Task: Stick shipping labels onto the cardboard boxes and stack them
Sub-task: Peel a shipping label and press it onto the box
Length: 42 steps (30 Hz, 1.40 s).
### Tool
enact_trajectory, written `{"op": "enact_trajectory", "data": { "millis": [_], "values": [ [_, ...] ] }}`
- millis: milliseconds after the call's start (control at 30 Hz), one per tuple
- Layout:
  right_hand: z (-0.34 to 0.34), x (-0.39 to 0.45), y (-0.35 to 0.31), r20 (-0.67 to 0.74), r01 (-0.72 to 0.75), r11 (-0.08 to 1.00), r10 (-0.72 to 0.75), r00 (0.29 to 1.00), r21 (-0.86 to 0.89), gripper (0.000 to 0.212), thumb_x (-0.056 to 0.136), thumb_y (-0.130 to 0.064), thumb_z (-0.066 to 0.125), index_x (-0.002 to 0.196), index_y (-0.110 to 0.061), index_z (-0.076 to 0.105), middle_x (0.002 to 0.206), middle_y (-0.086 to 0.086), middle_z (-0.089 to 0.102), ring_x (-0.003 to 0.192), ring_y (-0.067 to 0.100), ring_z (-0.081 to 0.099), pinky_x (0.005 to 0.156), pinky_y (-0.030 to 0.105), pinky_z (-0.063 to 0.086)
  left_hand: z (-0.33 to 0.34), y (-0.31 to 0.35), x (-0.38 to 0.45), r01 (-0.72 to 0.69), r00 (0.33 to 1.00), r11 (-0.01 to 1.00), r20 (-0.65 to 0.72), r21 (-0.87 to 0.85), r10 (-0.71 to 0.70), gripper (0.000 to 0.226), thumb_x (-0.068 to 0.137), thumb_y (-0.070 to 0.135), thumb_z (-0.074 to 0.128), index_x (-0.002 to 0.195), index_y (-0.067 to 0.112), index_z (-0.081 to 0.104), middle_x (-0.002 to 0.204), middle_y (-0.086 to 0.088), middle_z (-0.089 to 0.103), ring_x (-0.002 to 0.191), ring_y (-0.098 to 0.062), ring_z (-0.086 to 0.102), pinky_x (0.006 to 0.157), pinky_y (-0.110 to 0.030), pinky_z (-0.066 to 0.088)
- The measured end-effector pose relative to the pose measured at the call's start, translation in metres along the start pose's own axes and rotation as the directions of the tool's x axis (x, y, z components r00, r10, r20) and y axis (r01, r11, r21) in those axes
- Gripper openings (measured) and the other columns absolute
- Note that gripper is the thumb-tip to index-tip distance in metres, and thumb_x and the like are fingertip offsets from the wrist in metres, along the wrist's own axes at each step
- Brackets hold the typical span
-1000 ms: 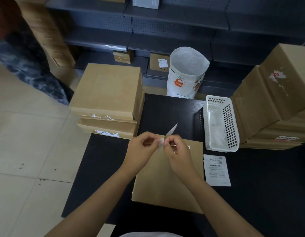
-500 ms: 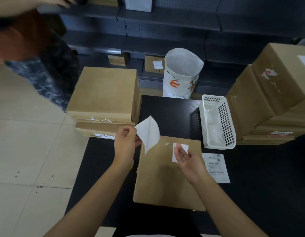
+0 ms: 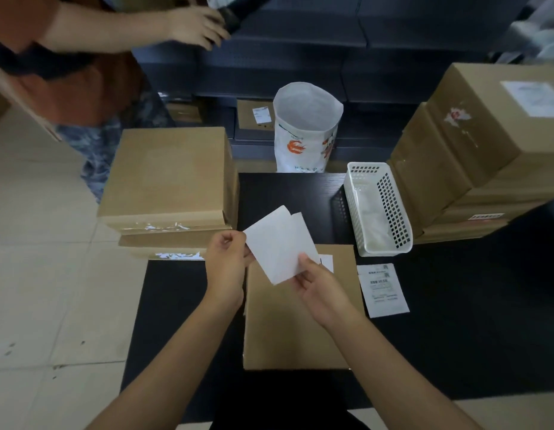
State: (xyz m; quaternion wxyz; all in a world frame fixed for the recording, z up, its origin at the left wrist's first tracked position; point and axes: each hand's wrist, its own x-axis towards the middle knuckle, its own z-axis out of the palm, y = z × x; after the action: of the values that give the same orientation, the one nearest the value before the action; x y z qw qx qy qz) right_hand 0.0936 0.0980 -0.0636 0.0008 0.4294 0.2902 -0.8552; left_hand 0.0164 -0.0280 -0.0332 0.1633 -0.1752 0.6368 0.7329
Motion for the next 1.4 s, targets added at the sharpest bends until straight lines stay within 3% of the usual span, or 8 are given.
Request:
{"op": "enact_trajectory", "data": {
  "millis": [100,200,400,600,833,967,1100,1400],
  "values": [
    [-0.016,0.006,-0.004,-0.061,0.0,0.996,0.005,0.998,0.085,0.034,0.096,-0.014,0.057,0.127,0.0,0.056,0.113,0.012,0.067,0.094,0.018,0.065,0.073,0.024,0.059,0.006,0.01,0.004,-0.042,0.999,0.998,-0.023,-0.043,0.041,0.004,0.095,0.012,0.051,0.092,0.01,0.053,0.108,-0.016,0.067,0.094,-0.022,0.067,0.075,-0.028,0.056],
    [-0.03,0.012,-0.01,-0.141,0.02,0.994,-0.005,0.99,0.107,0.036,0.098,-0.014,0.053,0.13,0.001,0.052,0.106,0.01,0.065,0.088,0.016,0.062,0.063,0.02,0.056,0.013,0.018,0.002,-0.137,0.988,0.986,-0.079,-0.093,0.129,0.007,0.097,0.012,0.049,0.092,0.013,0.052,0.1,-0.009,0.067,0.086,-0.015,0.067,0.067,-0.021,0.055],
    [-0.064,0.023,-0.037,-0.241,0.093,0.985,-0.056,0.969,0.144,0.026,0.097,-0.006,0.053,0.122,0.001,0.052,0.116,0.018,0.062,0.101,0.028,0.062,0.076,0.034,0.053,0.034,0.02,0.005,-0.199,0.974,0.977,-0.13,-0.079,0.188,0.014,0.098,0.012,0.048,0.086,0.018,0.052,0.092,0.003,0.061,0.085,-0.012,0.063,0.067,-0.021,0.053],
    [-0.081,0.038,-0.091,-0.318,0.265,0.938,-0.328,0.89,-0.224,0.011,0.098,-0.02,0.053,0.108,-0.017,0.057,0.102,0.001,0.062,0.098,0.019,0.061,0.085,0.034,0.051,0.085,-0.01,-0.007,-0.141,0.984,0.989,-0.103,0.038,0.144,0.01,0.098,0.016,0.049,0.09,0.017,0.055,0.098,-0.003,0.064,0.086,-0.011,0.065,0.069,-0.021,0.053],
    [-0.116,0.087,-0.164,-0.046,0.369,0.457,-0.676,0.736,-0.809,0.022,0.097,-0.028,0.055,0.097,-0.006,0.057,0.097,0.003,0.057,0.089,0.018,0.057,0.085,0.033,0.049,0.163,-0.026,-0.019,-0.084,0.979,0.993,-0.178,0.079,0.097,0.01,0.098,0.016,0.05,0.09,0.017,0.056,0.096,-0.005,0.063,0.088,-0.016,0.064,0.072,-0.026,0.051],
    [-0.125,0.118,-0.184,0.158,0.36,0.262,-0.569,0.807,-0.895,0.049,0.097,-0.026,0.055,0.14,-0.005,0.044,0.138,0.011,0.043,0.126,0.023,0.047,0.107,0.029,0.037,0.19,-0.039,-0.031,-0.046,0.976,0.992,-0.206,0.118,0.07,0.012,0.099,0.016,0.048,0.103,0.008,0.056,0.104,-0.012,0.064,0.093,-0.02,0.065,0.075,-0.026,0.052],
    [-0.134,0.137,-0.193,0.25,0.264,-0.017,-0.377,0.892,-0.964,0.061,0.102,-0.031,0.043,0.152,-0.005,0.02,0.153,0.012,0.027,0.141,0.026,0.025,0.116,0.034,0.021,0.197,-0.053,-0.037,-0.015,0.966,0.988,-0.251,0.156,0.054,0.014,0.099,0.015,0.046,0.105,0.005,0.055,0.109,-0.018,0.064,0.095,-0.024,0.066,0.074,-0.027,0.053],
    [-0.149,0.133,-0.188,0.329,0.296,-0.149,-0.522,0.787,-0.944,0.044,0.101,-0.024,0.044,0.143,-0.009,0.045,0.155,0.008,0.032,0.141,0.025,0.026,0.116,0.034,0.024,0.205,-0.064,-0.029,0.022,0.96,0.985,-0.279,0.169,0.026,0.009,0.1,0.018,0.048,0.098,0.012,0.055,0.107,-0.015,0.065,0.096,-0.024,0.067,0.074,-0.027,0.053]
  ]
}}
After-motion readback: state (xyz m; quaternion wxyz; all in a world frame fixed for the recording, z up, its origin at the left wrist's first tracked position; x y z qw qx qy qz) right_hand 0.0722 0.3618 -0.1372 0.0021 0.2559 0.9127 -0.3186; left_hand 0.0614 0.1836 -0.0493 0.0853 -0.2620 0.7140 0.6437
